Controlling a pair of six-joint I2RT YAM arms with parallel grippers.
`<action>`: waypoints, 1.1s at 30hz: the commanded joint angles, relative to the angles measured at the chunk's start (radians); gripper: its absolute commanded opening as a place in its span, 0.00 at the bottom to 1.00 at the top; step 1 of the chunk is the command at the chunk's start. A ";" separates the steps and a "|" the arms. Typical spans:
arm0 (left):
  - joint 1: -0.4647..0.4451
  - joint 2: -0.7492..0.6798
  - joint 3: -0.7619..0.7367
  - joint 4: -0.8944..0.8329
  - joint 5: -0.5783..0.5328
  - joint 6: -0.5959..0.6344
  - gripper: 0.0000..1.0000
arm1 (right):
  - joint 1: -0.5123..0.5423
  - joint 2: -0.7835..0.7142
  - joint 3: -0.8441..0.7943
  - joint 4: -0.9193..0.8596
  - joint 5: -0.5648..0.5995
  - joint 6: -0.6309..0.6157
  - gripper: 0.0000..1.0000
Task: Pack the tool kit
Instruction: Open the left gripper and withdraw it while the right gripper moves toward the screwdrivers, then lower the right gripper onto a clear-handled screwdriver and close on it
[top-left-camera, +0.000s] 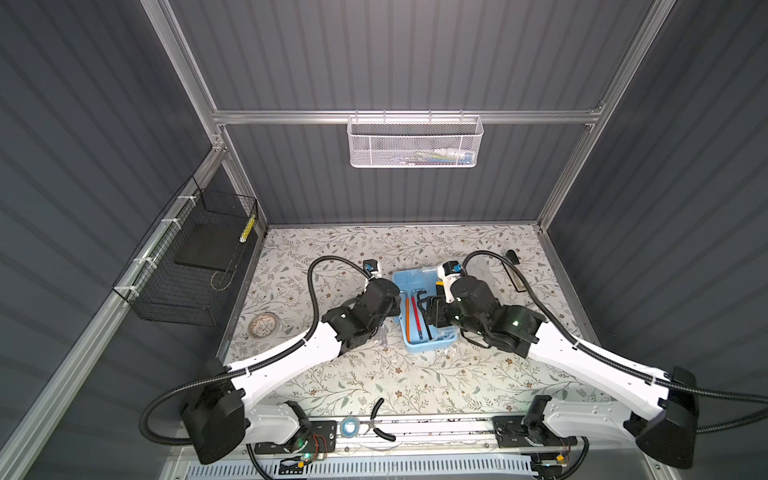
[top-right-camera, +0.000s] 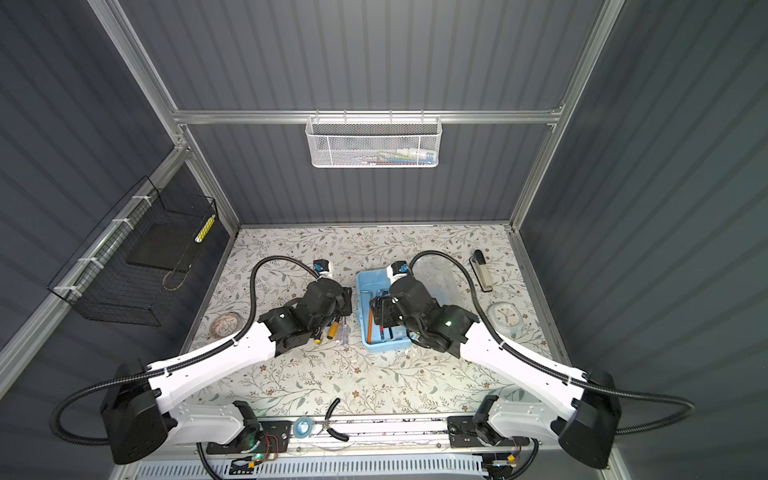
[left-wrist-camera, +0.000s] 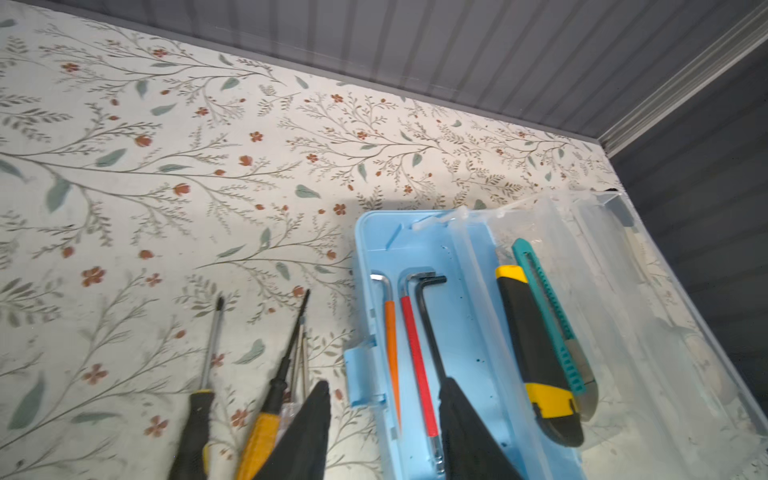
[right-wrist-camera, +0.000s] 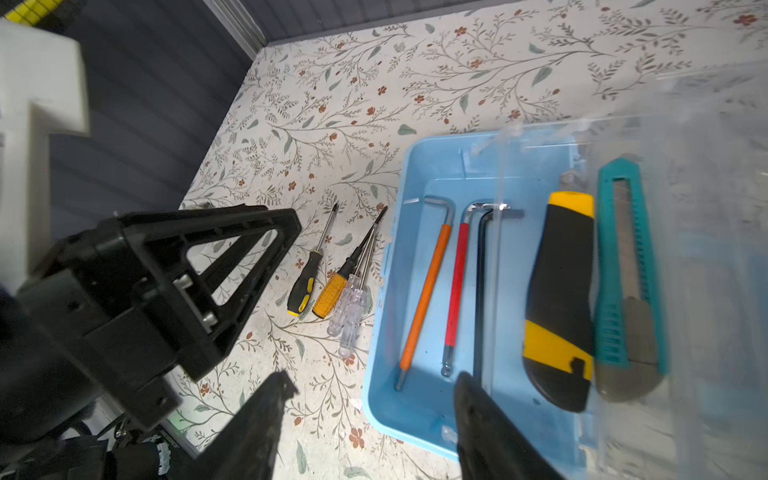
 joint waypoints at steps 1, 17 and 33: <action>0.043 -0.024 -0.056 -0.136 -0.025 0.029 0.44 | 0.041 0.046 0.019 0.003 0.034 -0.014 0.64; 0.134 -0.008 -0.235 -0.086 0.070 -0.002 0.42 | 0.136 0.308 0.095 0.047 -0.005 0.055 0.58; 0.192 -0.264 -0.337 -0.192 0.091 -0.020 0.42 | 0.157 0.669 0.317 -0.077 0.000 0.066 0.29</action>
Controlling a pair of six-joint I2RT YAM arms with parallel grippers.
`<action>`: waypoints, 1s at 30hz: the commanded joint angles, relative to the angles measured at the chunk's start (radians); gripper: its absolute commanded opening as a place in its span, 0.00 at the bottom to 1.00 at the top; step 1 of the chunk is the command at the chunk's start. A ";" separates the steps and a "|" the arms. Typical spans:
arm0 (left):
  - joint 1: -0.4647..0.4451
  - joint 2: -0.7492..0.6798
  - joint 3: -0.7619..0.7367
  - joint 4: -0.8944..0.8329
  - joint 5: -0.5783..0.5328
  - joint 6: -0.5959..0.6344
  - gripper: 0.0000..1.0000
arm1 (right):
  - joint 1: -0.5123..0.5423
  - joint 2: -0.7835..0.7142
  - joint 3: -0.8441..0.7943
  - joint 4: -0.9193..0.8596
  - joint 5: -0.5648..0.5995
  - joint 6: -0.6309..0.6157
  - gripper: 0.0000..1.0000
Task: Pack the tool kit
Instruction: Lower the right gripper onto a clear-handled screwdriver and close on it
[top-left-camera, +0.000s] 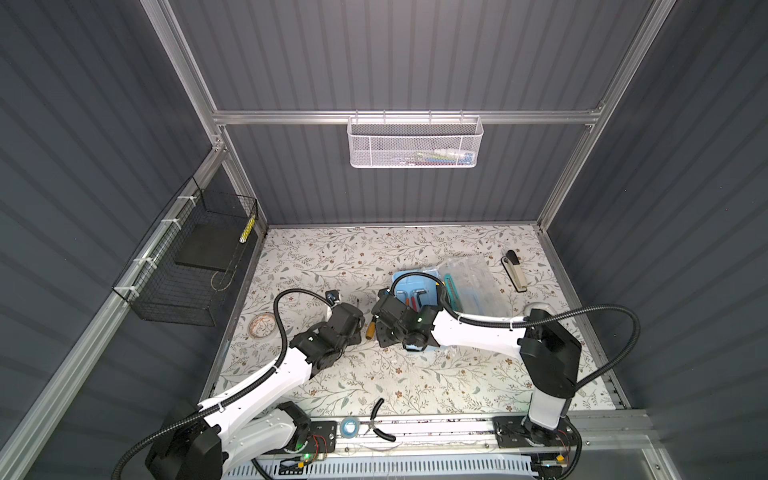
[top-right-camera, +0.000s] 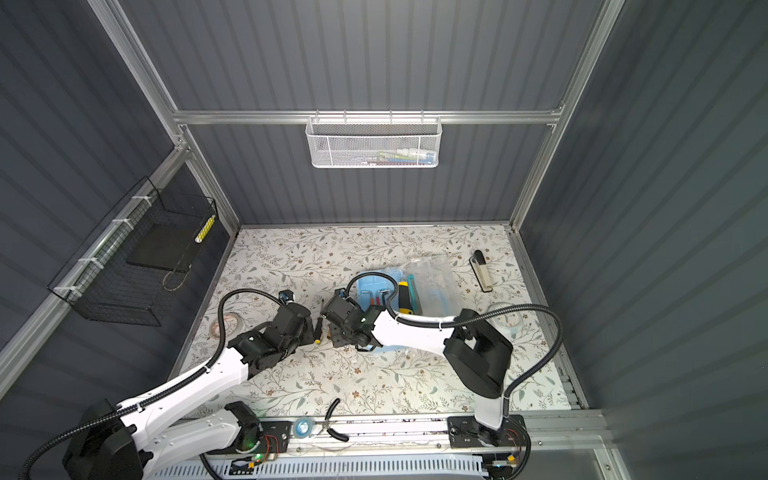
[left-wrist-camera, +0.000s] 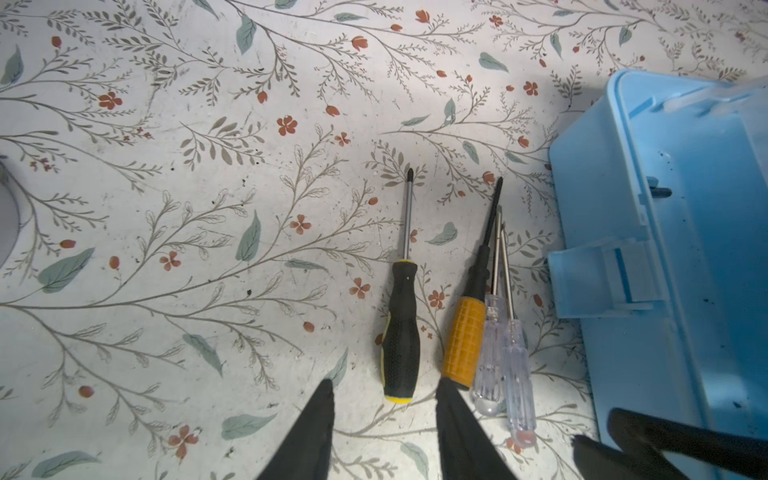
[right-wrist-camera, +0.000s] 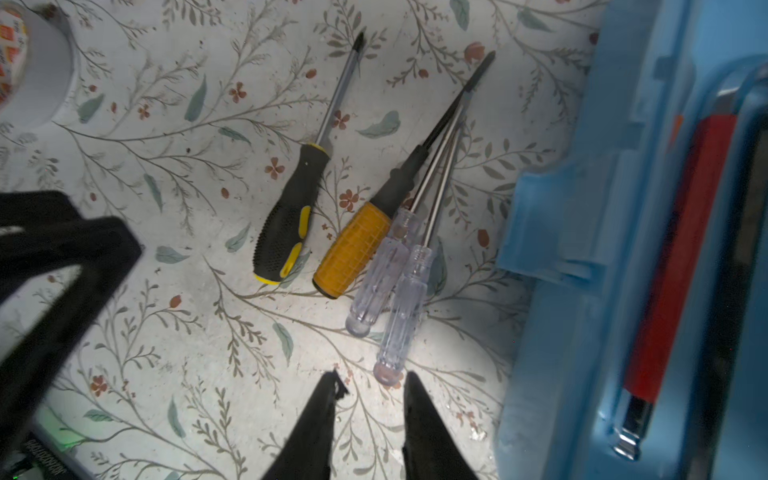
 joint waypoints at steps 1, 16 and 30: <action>0.012 -0.023 -0.017 -0.038 0.020 -0.006 0.42 | 0.002 0.044 0.041 -0.062 0.017 0.009 0.29; 0.016 0.011 -0.033 0.007 0.039 -0.007 0.42 | -0.002 0.174 0.098 -0.095 0.040 0.036 0.29; 0.017 0.023 -0.045 0.034 0.053 -0.013 0.42 | -0.020 0.216 0.092 -0.078 0.026 0.041 0.29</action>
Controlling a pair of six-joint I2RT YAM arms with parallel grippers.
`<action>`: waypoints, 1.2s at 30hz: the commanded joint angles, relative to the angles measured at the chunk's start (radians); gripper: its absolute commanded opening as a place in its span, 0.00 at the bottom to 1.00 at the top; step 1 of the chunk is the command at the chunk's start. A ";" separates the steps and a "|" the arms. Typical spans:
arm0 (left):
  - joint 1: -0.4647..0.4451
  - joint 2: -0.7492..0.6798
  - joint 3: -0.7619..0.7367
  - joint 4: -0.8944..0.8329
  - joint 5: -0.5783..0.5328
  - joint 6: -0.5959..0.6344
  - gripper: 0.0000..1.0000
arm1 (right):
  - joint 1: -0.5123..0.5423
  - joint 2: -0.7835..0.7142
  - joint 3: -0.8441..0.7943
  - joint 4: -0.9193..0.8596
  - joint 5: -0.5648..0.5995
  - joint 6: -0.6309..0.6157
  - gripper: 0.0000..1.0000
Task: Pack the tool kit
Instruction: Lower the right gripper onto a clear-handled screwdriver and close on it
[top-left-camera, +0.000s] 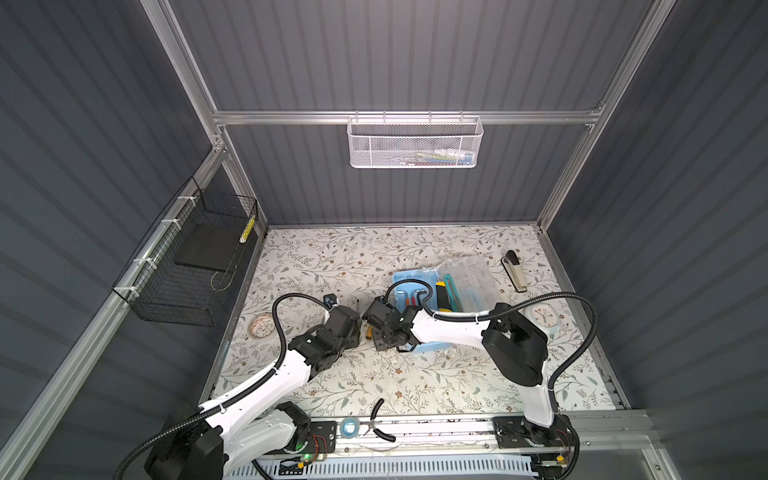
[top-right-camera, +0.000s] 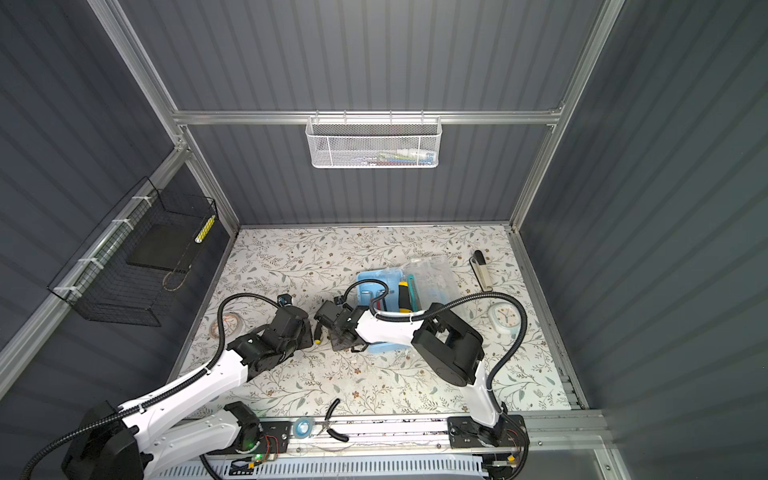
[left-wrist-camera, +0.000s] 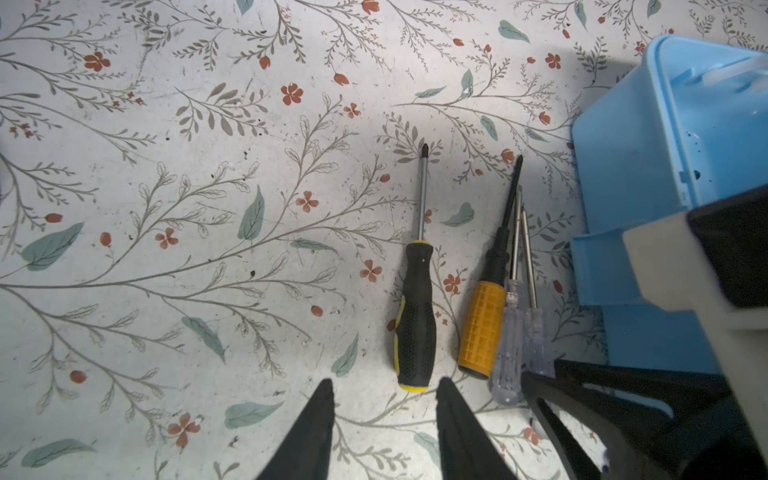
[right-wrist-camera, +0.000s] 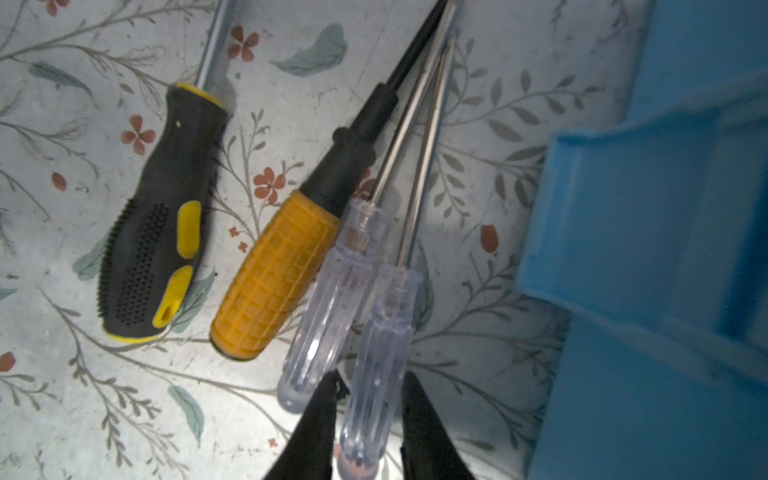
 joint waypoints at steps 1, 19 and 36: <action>0.007 0.008 -0.010 0.017 0.012 -0.011 0.42 | -0.011 0.042 0.004 -0.013 0.004 0.017 0.28; 0.007 0.001 -0.029 0.032 0.011 -0.009 0.43 | 0.002 0.106 0.098 -0.121 0.017 0.016 0.24; 0.007 -0.006 -0.058 0.089 0.020 0.018 0.43 | 0.032 0.177 0.230 -0.216 0.014 0.019 0.25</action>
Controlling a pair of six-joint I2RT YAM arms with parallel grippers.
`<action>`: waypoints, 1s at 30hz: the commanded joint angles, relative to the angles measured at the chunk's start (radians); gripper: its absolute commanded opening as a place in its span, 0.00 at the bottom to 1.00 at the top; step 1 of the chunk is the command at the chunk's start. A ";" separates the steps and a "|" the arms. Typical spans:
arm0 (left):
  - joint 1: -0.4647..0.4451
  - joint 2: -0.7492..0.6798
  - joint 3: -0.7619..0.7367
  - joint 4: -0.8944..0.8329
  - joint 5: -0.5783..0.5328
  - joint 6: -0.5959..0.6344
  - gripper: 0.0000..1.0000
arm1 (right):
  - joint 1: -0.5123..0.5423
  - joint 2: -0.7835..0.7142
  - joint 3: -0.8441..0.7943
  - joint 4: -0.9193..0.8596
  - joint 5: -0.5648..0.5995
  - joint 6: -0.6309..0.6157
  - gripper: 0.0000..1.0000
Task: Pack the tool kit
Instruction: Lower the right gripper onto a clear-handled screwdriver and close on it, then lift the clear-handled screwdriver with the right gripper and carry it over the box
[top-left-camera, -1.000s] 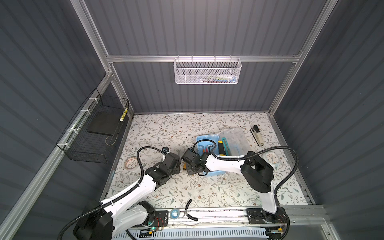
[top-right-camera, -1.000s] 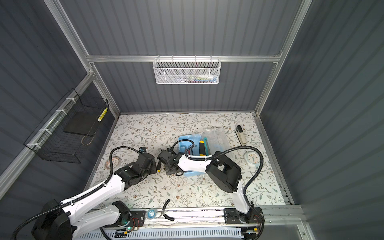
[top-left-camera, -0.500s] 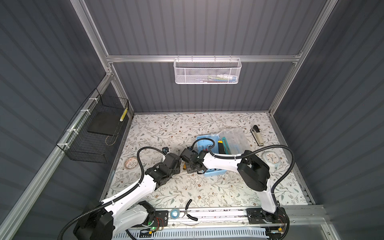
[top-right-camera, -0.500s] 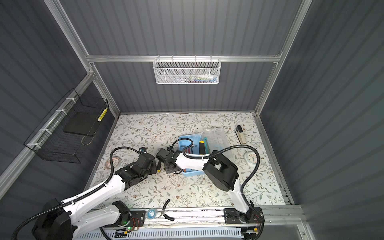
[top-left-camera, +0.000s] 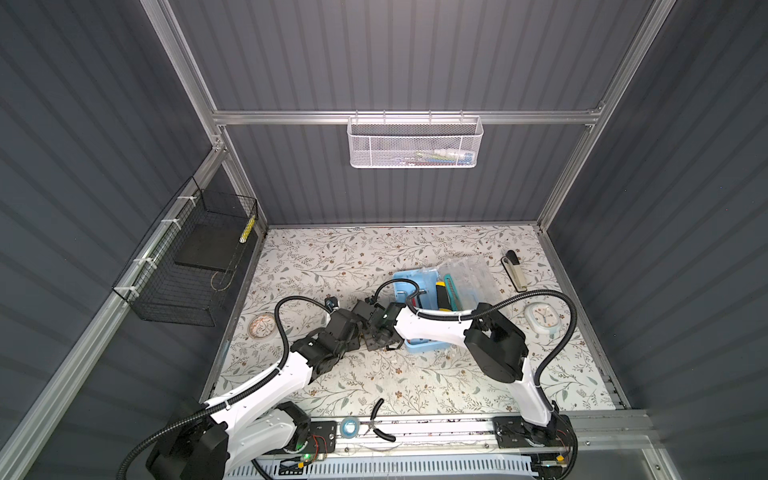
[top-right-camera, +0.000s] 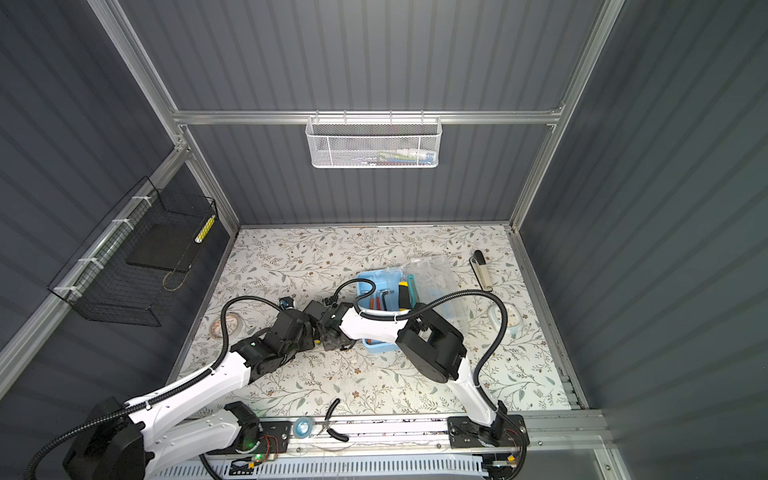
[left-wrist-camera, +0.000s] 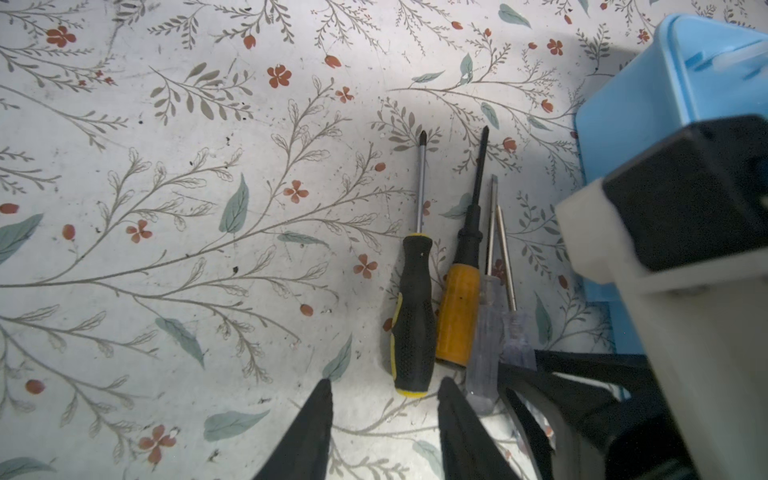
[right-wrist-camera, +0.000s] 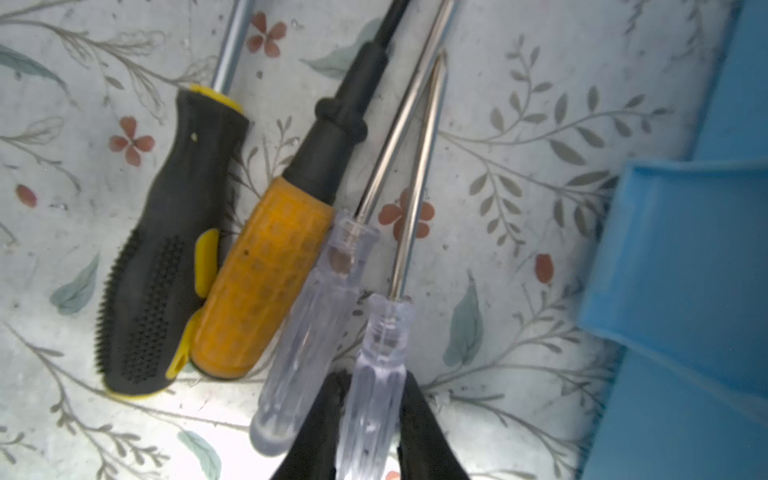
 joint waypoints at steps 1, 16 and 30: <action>0.007 -0.015 -0.004 0.010 0.003 0.018 0.43 | 0.003 0.035 0.007 -0.040 -0.020 0.015 0.23; 0.008 -0.041 0.006 -0.011 -0.003 0.021 0.43 | 0.000 -0.127 -0.123 0.014 0.009 0.003 0.00; 0.007 -0.057 0.017 -0.023 0.000 0.015 0.44 | -0.102 -0.601 -0.292 -0.108 0.097 -0.184 0.00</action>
